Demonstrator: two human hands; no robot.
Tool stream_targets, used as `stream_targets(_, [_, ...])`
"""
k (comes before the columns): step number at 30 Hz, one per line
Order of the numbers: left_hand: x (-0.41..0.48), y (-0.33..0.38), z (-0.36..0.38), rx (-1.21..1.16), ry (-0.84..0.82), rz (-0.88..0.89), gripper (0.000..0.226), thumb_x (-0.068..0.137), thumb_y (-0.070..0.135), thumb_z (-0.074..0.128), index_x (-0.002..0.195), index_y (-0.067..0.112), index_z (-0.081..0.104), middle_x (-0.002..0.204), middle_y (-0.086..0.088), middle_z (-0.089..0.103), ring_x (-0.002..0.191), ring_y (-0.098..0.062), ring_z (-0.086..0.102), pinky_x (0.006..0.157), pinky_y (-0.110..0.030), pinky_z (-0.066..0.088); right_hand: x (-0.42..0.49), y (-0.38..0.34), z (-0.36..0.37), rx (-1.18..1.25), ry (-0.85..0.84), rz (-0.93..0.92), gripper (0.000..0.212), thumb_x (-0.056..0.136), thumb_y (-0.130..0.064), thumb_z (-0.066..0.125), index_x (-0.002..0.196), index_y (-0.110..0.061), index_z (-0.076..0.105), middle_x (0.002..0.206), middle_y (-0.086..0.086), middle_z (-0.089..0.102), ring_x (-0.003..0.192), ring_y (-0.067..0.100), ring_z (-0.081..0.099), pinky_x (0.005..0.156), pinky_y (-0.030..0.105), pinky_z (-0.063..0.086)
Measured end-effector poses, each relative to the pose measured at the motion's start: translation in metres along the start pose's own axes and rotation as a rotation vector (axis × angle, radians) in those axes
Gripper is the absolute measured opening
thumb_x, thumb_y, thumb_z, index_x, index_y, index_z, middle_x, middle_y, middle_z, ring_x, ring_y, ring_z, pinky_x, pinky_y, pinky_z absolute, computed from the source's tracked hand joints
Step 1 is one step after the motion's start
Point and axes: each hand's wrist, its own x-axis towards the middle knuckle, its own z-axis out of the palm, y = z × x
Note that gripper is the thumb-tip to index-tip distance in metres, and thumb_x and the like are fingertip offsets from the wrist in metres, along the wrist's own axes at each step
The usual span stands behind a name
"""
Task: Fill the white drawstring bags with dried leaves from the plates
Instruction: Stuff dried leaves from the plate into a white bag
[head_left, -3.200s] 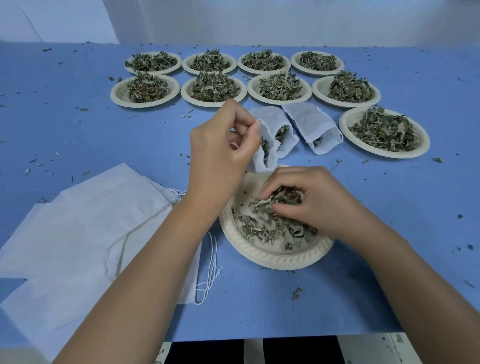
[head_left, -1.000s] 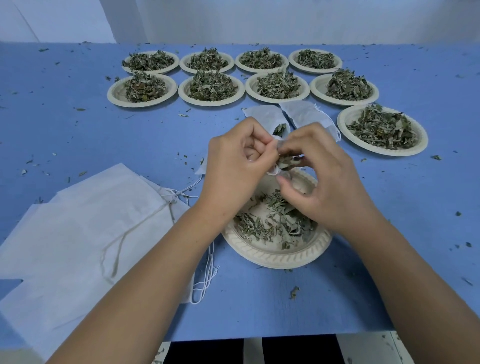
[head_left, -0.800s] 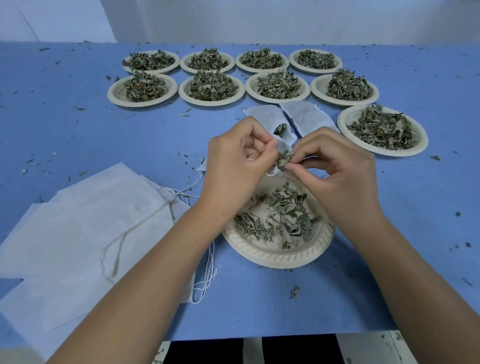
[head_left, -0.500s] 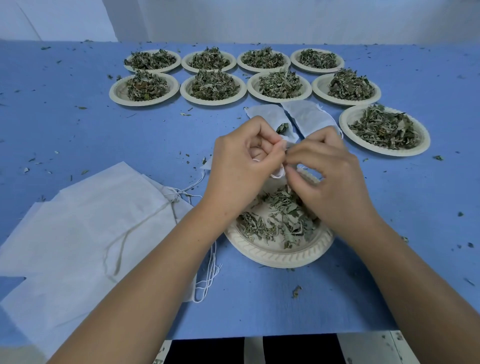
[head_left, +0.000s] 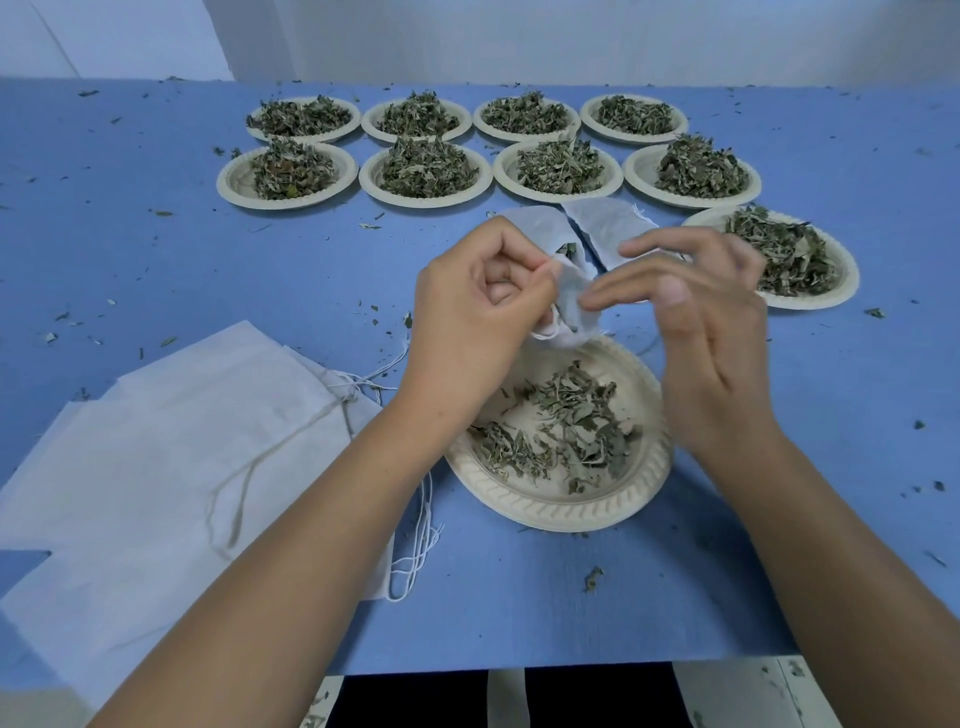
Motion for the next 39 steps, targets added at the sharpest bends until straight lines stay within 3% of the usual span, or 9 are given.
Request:
stream_targets(6, [-0.003,0.004,0.002,-0.048,-0.084,0.024,0.019,0.088,-0.001,0.066,0.075,0.012,0.059,0.053,0.006,0.06,0.045,-0.004,0.054,0.047,-0.013,0.042,-0.003,-0.002,0.01,0.007,-0.378,-0.068,0.033,0.101,-0.036,0.022,0.085,-0.034,0.05,0.092,-0.029,0.055,0.12,0.016,0.048,0.107,0.047,0.022])
stream_targets(8, [-0.001,0.004,-0.001,-0.032,-0.017,0.026,0.021,0.088,-0.001,0.065,0.074,0.015,0.059,0.054,0.007,0.061,0.046,-0.004,0.055,0.047,-0.012,0.042,0.001,0.002,0.004,0.231,-0.226,0.072,0.046,0.099,-0.03,0.022,0.086,-0.021,0.065,0.099,-0.01,0.067,0.114,0.021,0.055,0.102,0.041,0.033])
stream_targets(11, [0.004,0.003,-0.007,0.003,0.111,0.039,0.024,0.09,0.002,0.064,0.074,0.018,0.057,0.055,0.009,0.06,0.048,-0.006,0.054,0.048,-0.014,0.042,0.008,0.008,-0.017,0.498,-0.042,0.289,0.057,0.101,-0.029,0.027,0.061,-0.011,0.064,0.061,-0.001,0.065,0.064,0.018,0.06,0.069,0.031,0.044])
stream_targets(13, [0.005,0.003,-0.008,0.008,0.163,0.041,0.022,0.091,0.005,0.064,0.075,0.018,0.057,0.055,0.01,0.059,0.048,-0.008,0.052,0.047,-0.015,0.041,0.01,0.011,-0.024,0.523,-0.32,0.437,0.066,0.097,-0.043,0.035,0.047,-0.007,0.06,0.045,0.009,0.056,0.04,0.022,0.047,0.047,0.03,0.034])
stream_targets(17, [0.005,0.001,-0.009,0.003,0.224,0.049,0.018,0.092,0.005,0.063,0.078,0.013,0.057,0.056,0.007,0.057,0.048,-0.012,0.051,0.043,-0.019,0.042,0.006,0.008,-0.023,0.474,-0.925,0.574,0.059,0.092,-0.044,0.04,0.062,-0.004,0.071,0.058,0.016,0.067,0.045,0.025,0.056,0.047,0.028,0.043])
stream_targets(23, [0.005,0.0,-0.01,-0.022,0.187,0.046,0.011,0.093,0.005,0.062,0.083,0.007,0.057,0.058,0.006,0.058,0.052,-0.006,0.056,0.044,-0.022,0.048,0.005,0.006,-0.011,0.334,-0.687,0.407,0.009,0.088,-0.01,0.067,0.093,-0.008,0.074,0.088,0.002,0.071,0.08,0.016,0.065,0.081,0.033,0.053])
stream_targets(26, [0.005,0.0,-0.01,-0.02,0.182,0.046,0.011,0.093,0.005,0.062,0.083,0.007,0.058,0.058,0.006,0.059,0.05,-0.008,0.055,0.044,-0.022,0.047,0.008,0.008,-0.013,0.221,-0.632,0.276,0.033,0.077,-0.014,0.078,0.109,-0.021,0.071,0.105,-0.003,0.062,0.092,0.01,0.059,0.087,0.026,0.049])
stream_targets(30, [0.005,0.001,-0.009,-0.002,0.151,0.038,0.016,0.093,0.007,0.062,0.08,0.012,0.057,0.055,0.007,0.058,0.048,-0.008,0.052,0.043,-0.023,0.045,0.004,0.008,-0.006,0.041,-0.867,0.147,0.055,0.079,-0.027,0.078,0.129,-0.033,0.058,0.134,-0.021,0.047,0.128,0.003,0.038,0.11,0.02,0.028])
stream_targets(39, [0.004,0.0,-0.007,-0.014,0.119,0.003,0.02,0.092,0.005,0.064,0.076,0.016,0.058,0.055,0.002,0.057,0.051,-0.006,0.055,0.042,-0.02,0.043,0.003,0.002,0.004,0.04,-0.677,0.167,0.017,0.078,-0.004,0.076,0.093,-0.013,0.076,0.095,-0.003,0.069,0.091,0.012,0.063,0.089,0.035,0.049])
